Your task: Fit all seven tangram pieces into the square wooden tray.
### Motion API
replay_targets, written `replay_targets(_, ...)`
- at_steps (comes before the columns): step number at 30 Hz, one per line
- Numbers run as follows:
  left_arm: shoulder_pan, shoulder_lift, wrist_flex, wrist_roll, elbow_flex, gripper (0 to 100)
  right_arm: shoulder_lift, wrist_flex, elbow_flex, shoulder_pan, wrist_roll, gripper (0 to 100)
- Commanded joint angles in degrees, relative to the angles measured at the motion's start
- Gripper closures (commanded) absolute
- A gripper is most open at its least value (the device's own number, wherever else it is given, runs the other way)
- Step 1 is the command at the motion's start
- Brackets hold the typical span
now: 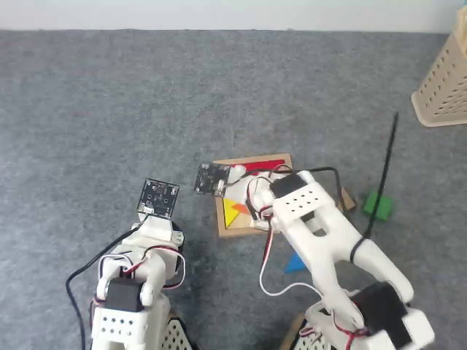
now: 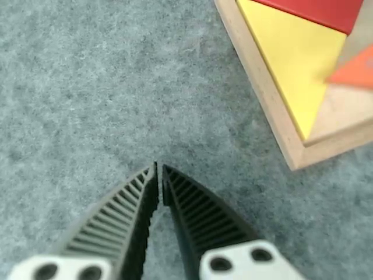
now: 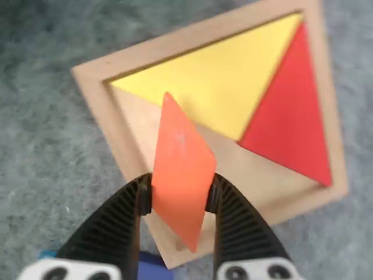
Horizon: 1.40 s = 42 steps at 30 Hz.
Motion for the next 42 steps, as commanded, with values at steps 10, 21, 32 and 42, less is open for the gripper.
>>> replay_targets(10, -0.18, -1.23, 0.35, 0.35, -1.1, 99, 8.4, 5.93, -11.34, -2.95, 4.66, 98.0)
replay_targets(21, -0.18, -1.23, 0.35, 0.35, -1.1, 99, 8.4, 11.3, -12.57, -3.56, 8.44, 89.3)
replay_targets(32, -0.18, -1.23, 0.35, 0.35, -1.1, 99, 8.57, 11.3, -12.57, -3.3, 6.77, 71.1)
replay_targets(42, -0.18, -1.23, 0.35, 0.35, -1.1, 99, 8.4, 11.3, -15.47, 2.51, -0.09, 88.9)
